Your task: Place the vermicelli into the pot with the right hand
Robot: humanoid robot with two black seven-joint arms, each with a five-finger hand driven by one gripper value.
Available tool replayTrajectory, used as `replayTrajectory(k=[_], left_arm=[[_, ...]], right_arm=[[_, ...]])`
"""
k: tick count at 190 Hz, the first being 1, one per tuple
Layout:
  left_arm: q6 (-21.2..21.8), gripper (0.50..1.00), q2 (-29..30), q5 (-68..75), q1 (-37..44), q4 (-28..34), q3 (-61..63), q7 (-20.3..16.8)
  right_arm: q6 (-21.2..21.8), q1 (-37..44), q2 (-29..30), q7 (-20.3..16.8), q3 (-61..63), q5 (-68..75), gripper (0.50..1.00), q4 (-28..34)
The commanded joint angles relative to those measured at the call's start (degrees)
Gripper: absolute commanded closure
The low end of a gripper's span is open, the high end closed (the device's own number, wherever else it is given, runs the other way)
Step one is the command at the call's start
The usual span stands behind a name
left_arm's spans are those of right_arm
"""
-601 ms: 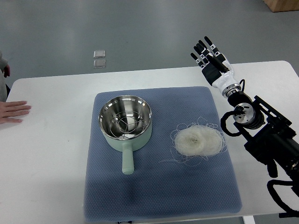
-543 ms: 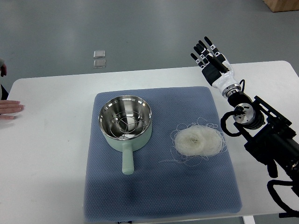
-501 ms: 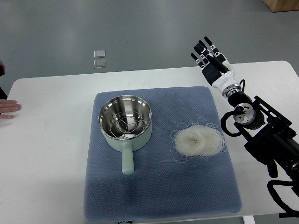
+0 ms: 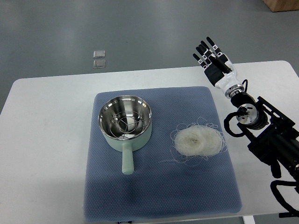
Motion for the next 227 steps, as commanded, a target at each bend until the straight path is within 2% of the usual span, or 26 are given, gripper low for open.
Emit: replayTrajectory(k=[1,19,63,85,109,134,146,159,174,202,227], left_arm=[[-0.05,0.5,0.0,-0.07,0.01,0.08,-0.08,0.0],[0.04,0.5,0.0,-0.07,0.01,0.17,-0.17,0.0],[-0.05,0.5,0.0,-0.07,0.01,0.17,-0.26,0.0],[-0.05,0.5,0.0,-0.07,0.01,0.17,-0.17,0.0],[-0.05,0.5,0.0,-0.07,0.01,0.08,-0.17,0.0],[-0.05,0.5,0.0,-0.07,0.01,0.17,-0.17,0.0],[-0.05,0.5,0.0,-0.07,0.01,0.17,-0.17,-0.09],[-0.05,0.5,0.0,-0.07,0.01,0.17,-0.17,0.0],[-0.05,0.5,0.0,-0.07,0.01,0.08,-0.17,0.0],[-0.13,0.5,0.0,-0.07,0.01,0.08,-0.08,0.0],[-0.13,0.5,0.0,-0.07,0.01,0.08,-0.08,0.0]], right_arm=[[-0.1,0.64,-1.3,-0.08,-0.33,-0.51,0.57,1.24],[-0.1,1.17,-3.32,-0.17,-2.71,-1.65,0.57,3.09],[-0.01,6.7,-12.99,-0.7,-14.57,-4.91,0.57,9.16],[0.16,12.15,-17.12,-2.19,-23.27,-13.17,0.57,11.27],[3.85,18.22,-21.69,-4.13,-31.71,-24.68,0.57,14.17],[11.14,26.91,-27.92,-6.94,-40.49,-35.22,0.57,17.33],[14.84,32.01,-30.21,-9.4,-47.43,-36.28,0.57,19.35],[16.77,37.72,-31.36,-11.68,-54.73,-36.2,0.57,21.02],[17.39,42.92,-32.06,-13.71,-62.65,-36.2,0.568,23.04],[17.74,49.24,-34.26,-20.38,-71.17,-35.23,0.57,28.05],[17.74,48.89,-36.28,-21.44,-71.53,-30.93,0.57,31.21]])
